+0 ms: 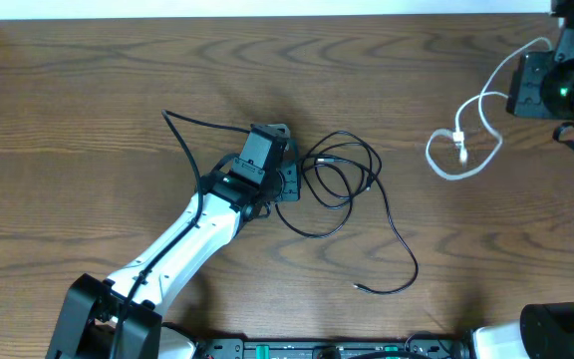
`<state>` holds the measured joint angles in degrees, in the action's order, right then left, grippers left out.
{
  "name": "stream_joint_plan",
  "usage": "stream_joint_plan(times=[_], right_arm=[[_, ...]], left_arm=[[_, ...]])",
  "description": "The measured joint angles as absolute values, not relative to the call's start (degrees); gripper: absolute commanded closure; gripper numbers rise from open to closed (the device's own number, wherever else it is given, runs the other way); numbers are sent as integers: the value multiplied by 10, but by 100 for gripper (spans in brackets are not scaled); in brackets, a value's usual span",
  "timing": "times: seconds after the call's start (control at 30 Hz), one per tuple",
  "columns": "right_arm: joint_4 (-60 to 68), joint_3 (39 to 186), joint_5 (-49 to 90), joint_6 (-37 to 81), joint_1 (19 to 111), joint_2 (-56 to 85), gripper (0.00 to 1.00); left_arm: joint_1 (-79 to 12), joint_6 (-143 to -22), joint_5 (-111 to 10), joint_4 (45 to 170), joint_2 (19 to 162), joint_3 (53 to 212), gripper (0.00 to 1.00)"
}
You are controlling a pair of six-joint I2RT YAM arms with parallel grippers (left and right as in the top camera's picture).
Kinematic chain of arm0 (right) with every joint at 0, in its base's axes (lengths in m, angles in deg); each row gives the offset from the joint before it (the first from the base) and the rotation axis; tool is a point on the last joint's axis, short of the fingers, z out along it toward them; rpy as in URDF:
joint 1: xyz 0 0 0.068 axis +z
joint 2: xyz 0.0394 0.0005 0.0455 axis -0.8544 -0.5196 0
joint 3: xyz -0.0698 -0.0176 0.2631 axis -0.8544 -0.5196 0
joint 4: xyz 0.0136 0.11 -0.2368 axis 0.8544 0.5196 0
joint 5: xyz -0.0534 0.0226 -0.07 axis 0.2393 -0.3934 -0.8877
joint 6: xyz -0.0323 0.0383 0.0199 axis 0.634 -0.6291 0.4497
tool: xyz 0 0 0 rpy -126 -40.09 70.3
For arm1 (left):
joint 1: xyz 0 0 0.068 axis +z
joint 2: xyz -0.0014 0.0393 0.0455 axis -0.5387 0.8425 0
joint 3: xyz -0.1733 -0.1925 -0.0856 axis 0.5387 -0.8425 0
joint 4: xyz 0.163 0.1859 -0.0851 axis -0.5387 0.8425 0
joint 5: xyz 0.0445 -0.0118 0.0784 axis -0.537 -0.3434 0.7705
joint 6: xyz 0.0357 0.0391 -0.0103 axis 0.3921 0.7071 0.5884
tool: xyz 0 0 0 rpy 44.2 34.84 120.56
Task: Untangle cables
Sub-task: 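Pull the white cable up and off to the right edge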
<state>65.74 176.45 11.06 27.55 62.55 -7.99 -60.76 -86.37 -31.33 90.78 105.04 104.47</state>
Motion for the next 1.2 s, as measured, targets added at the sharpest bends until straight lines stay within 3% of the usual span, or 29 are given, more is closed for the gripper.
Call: stream_joint_plan(times=[0.67, 1.2], right_arm=[[681, 1764, 71, 249, 419, -80, 99], [681, 1764, 77, 227, 330, -112, 99]], left_arm=[[-608, -832, -313, 931, 1050, 1045, 60], [-608, -832, -320, 920, 1050, 1045, 60]])
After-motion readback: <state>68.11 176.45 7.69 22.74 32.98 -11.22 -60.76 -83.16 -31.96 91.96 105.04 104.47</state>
